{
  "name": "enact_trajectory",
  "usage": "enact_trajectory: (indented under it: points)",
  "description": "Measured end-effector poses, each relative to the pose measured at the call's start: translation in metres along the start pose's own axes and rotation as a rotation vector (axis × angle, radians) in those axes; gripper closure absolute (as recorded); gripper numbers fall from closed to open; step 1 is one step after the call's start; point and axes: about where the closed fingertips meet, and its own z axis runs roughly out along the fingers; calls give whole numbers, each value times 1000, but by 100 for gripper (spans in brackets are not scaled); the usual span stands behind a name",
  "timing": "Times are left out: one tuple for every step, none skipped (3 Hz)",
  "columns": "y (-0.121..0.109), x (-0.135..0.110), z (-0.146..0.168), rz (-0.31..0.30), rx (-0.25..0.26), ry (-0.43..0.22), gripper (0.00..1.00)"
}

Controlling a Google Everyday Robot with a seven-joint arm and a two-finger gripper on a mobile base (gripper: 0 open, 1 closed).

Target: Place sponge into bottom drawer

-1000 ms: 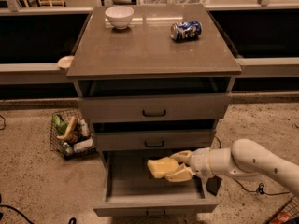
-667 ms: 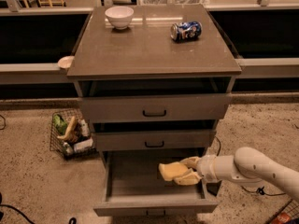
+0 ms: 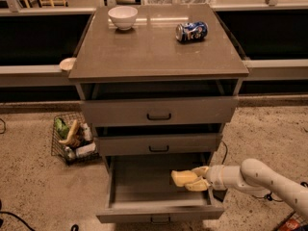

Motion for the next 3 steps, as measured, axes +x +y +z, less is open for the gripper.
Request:
enact_trajectory:
  points:
    - [0,0,0,0,0,0,100]
    - [-9,13,24,18,-31,-3,100]
    - [-23,36,68,49,-101,-11,100]
